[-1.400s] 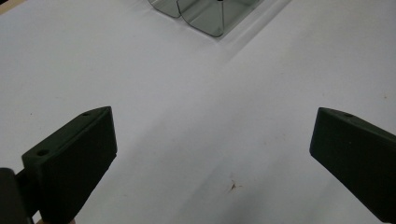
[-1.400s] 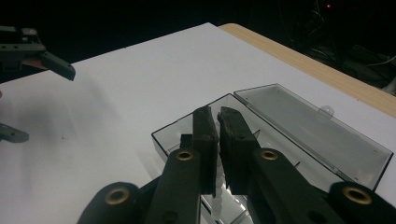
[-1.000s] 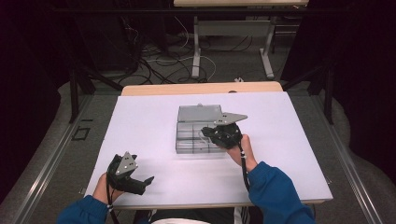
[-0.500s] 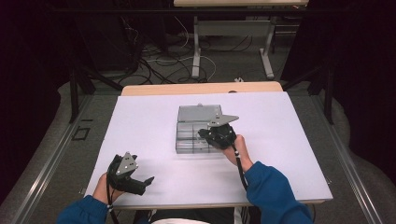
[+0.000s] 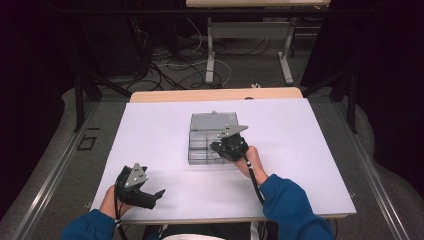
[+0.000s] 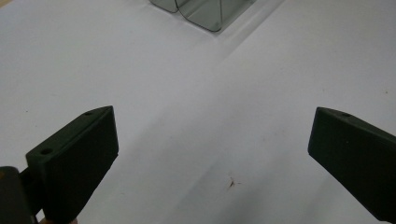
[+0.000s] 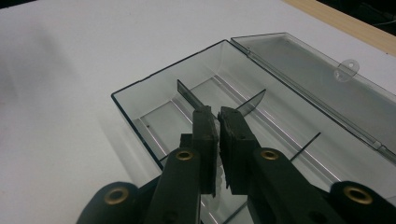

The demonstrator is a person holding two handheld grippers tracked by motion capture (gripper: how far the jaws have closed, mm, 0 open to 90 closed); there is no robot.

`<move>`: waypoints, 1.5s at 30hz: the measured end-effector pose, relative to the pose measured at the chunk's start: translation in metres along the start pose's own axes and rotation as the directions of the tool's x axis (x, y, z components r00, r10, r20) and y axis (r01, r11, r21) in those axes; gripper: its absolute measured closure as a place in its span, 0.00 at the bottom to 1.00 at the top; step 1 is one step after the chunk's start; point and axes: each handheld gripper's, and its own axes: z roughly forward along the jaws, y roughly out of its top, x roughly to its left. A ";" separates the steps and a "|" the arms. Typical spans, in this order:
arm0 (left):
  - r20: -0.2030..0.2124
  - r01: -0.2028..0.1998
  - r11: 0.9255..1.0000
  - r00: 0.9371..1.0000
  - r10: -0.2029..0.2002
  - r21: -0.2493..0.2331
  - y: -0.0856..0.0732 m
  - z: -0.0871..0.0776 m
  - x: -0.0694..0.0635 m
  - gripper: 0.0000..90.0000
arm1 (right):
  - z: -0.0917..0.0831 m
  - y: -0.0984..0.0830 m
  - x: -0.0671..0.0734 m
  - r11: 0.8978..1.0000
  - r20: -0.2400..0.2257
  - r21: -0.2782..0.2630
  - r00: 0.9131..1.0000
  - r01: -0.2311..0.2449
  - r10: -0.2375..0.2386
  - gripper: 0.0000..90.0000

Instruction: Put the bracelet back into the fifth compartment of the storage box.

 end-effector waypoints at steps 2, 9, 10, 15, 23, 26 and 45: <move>0.002 -0.001 1.000 1.000 0.001 0.002 0.000 0.000 0.000 0.02 | 0.003 -0.001 0.000 1.000 0.002 -0.001 1.000 0.000 0.000 0.95; 0.003 0.000 1.000 1.000 0.000 0.000 0.000 0.000 0.000 0.01 | 0.015 -0.004 -0.001 0.999 -0.003 0.034 1.000 -0.014 0.014 0.95; 0.004 0.000 1.000 1.000 0.000 0.001 0.000 0.000 0.000 0.01 | 0.016 -0.004 -0.002 0.999 -0.006 0.041 1.000 -0.013 0.013 0.95; 0.009 0.001 1.000 1.000 -0.001 0.002 0.000 0.000 0.000 0.01 | 0.019 -0.005 -0.002 0.998 -0.019 0.065 1.000 -0.015 0.016 0.95; 0.006 0.001 1.000 1.000 -0.001 -0.002 0.000 0.001 0.000 0.01 | 0.023 -0.006 0.002 0.998 -0.046 0.057 0.999 -0.024 0.027 0.94; 0.010 0.002 1.000 1.000 -0.002 0.001 0.000 0.001 0.000 0.01 | 0.023 -0.006 0.003 0.997 -0.055 0.076 0.998 -0.027 0.031 0.91; 0.008 -0.001 1.000 1.000 0.001 0.004 0.001 0.001 0.000 0.01 | 0.010 -0.001 0.002 0.997 -0.099 0.055 0.994 -0.049 0.054 0.74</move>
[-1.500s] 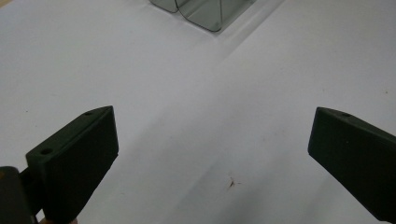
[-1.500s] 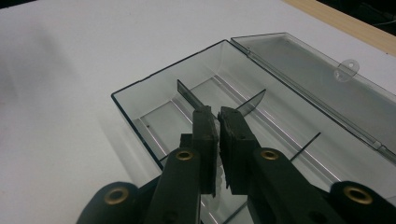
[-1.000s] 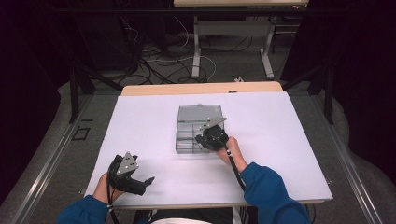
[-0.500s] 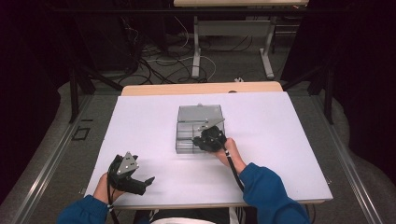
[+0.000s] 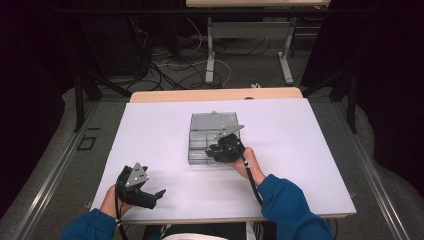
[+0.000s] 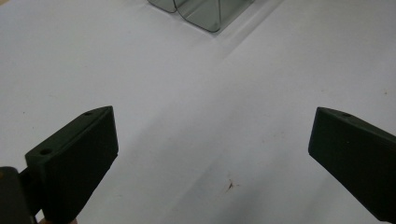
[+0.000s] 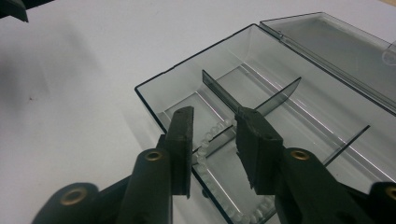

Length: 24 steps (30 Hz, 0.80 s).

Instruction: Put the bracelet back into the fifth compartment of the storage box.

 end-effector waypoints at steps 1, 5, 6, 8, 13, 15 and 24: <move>-0.001 -0.001 1.000 1.000 0.001 0.000 0.000 0.000 0.000 0.01 | 0.000 0.000 0.001 1.000 0.005 -0.014 1.000 0.000 0.000 0.72; 0.001 0.003 1.000 1.000 -0.003 -0.003 0.000 -0.001 0.000 0.01 | -0.006 0.000 0.004 1.000 -0.016 -0.006 1.000 0.005 -0.005 0.57; 0.001 0.002 1.000 1.000 -0.002 -0.003 0.000 -0.001 0.000 0.01 | -0.008 0.001 0.004 1.000 -0.019 0.014 1.000 0.007 -0.007 0.52; 0.001 0.001 1.000 1.000 -0.001 -0.003 -0.001 -0.001 0.000 0.01 | -0.012 0.000 0.006 1.000 -0.024 0.024 1.000 0.007 -0.006 0.46; 0.000 0.003 1.000 1.000 -0.003 -0.001 -0.001 -0.001 0.000 0.01 | -0.021 -0.001 0.010 1.000 -0.026 0.025 1.000 0.010 -0.010 0.27; -0.003 -0.005 1.000 1.000 0.005 0.000 -0.001 -0.001 0.000 0.01 | -0.028 -0.002 0.012 1.000 -0.036 0.025 0.999 0.011 -0.010 0.21; -0.003 0.006 1.000 1.000 -0.006 -0.009 -0.002 -0.002 0.000 0.01 | -0.058 -0.009 0.013 1.000 -0.026 0.001 1.000 0.013 -0.013 0.11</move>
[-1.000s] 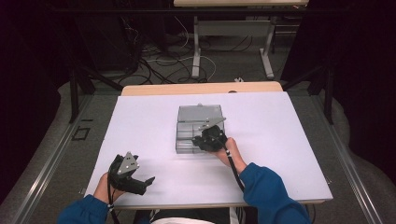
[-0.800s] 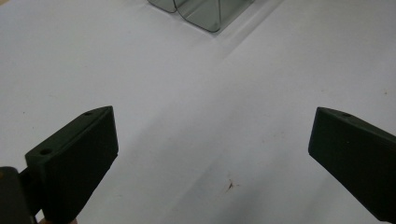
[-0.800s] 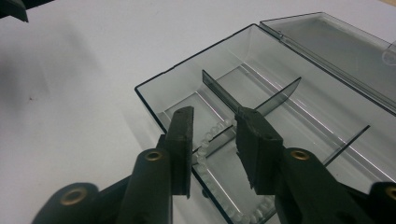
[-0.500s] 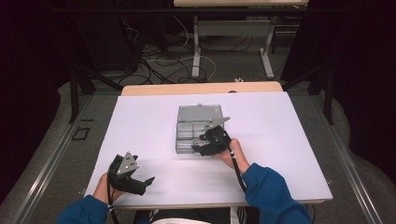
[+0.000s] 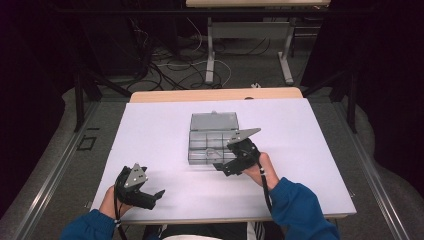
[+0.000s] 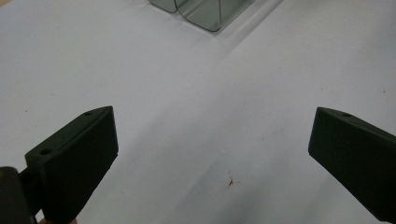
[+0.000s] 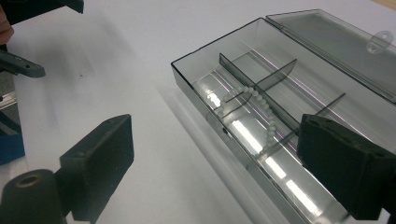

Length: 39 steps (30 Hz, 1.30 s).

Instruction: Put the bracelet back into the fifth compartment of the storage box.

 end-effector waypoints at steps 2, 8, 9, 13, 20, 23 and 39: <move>-0.001 -0.005 1.000 1.000 0.005 -0.002 0.000 0.000 0.000 0.01 | -0.007 -0.003 0.000 1.000 0.007 -0.010 1.000 -0.004 0.004 0.11; -0.002 -0.010 1.000 1.000 0.010 0.001 0.001 0.000 0.000 0.01 | -0.024 -0.013 -0.001 0.999 0.028 -0.030 0.999 -0.017 0.018 0.10; -0.003 -0.009 1.000 1.000 0.009 0.002 0.001 0.000 0.000 0.01 | -0.027 -0.014 -0.001 1.000 0.031 -0.025 0.999 -0.014 0.015 0.10; -0.002 -0.005 1.000 1.000 0.005 -0.002 0.000 0.001 0.000 0.01 | -0.036 -0.020 -0.002 0.999 0.045 -0.042 0.999 -0.022 0.023 0.09; -0.002 -0.011 1.000 1.000 0.011 0.001 0.001 0.000 0.000 0.01 | -0.054 -0.033 -0.002 0.999 0.077 -0.039 0.997 -0.026 0.029 0.07; -0.001 -0.011 1.000 1.000 0.011 0.005 0.001 0.000 0.000 0.01 | -0.059 -0.040 -0.001 0.999 0.087 -0.033 0.996 -0.031 0.033 0.06; -0.002 -0.007 1.000 1.000 0.007 0.002 0.001 0.000 0.000 0.01 | -0.080 -0.070 0.003 0.998 0.130 -0.023 0.990 -0.052 0.054 0.02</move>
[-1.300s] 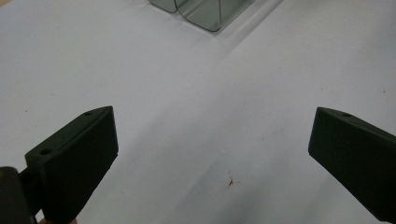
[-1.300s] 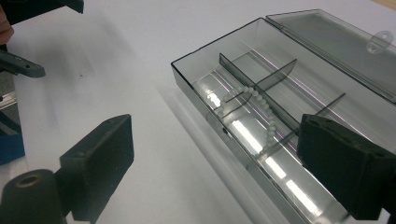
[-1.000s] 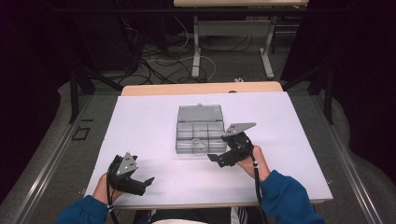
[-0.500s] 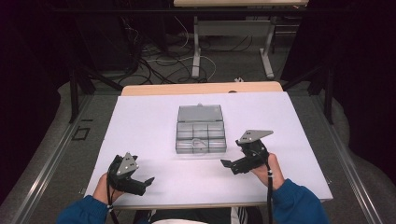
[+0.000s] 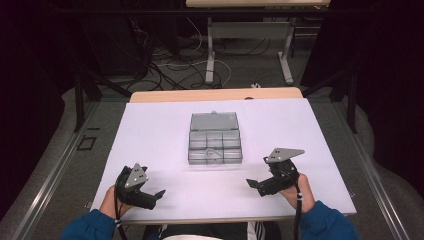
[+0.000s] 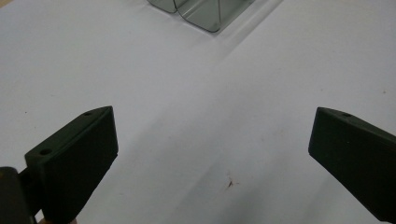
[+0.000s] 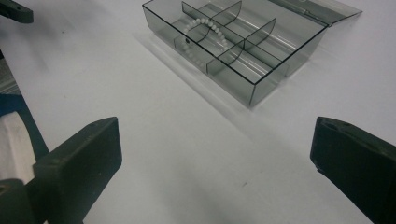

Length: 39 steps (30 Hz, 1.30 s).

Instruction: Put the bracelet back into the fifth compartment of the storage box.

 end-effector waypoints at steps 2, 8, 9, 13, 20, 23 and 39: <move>0.000 -0.001 1.000 1.000 0.001 0.000 0.000 0.000 0.000 0.01 | -0.002 -0.004 0.000 1.000 0.002 0.006 1.000 0.001 -0.001 0.02; 0.000 -0.001 1.000 1.000 0.001 -0.001 0.000 0.000 0.000 0.01 | -0.009 -0.013 0.000 1.000 0.017 0.011 1.000 -0.009 0.009 0.01; 0.000 -0.001 1.000 1.000 0.001 0.000 0.000 0.000 0.000 0.01 | -0.009 -0.015 0.000 1.000 0.020 0.006 1.000 -0.015 0.015 0.01; -0.004 -0.001 1.000 1.000 0.001 -0.003 0.000 0.000 0.000 0.01 | -0.014 -0.021 -0.001 1.000 0.025 0.019 1.000 -0.011 0.010 0.01; -0.005 -0.002 1.000 1.000 0.002 -0.002 0.000 0.000 0.000 0.01 | -0.019 -0.031 0.000 1.000 0.037 0.022 0.999 -0.017 0.017 0.01; -0.005 -0.003 1.000 1.000 0.003 -0.003 0.000 0.000 -0.001 0.01 | -0.020 -0.035 0.000 0.999 0.044 0.030 0.999 -0.022 0.021 0.00; -0.004 -0.003 1.000 1.000 0.003 0.000 0.000 0.001 0.000 0.01 | -0.026 -0.050 -0.001 0.999 0.065 0.034 0.998 -0.028 0.026 0.00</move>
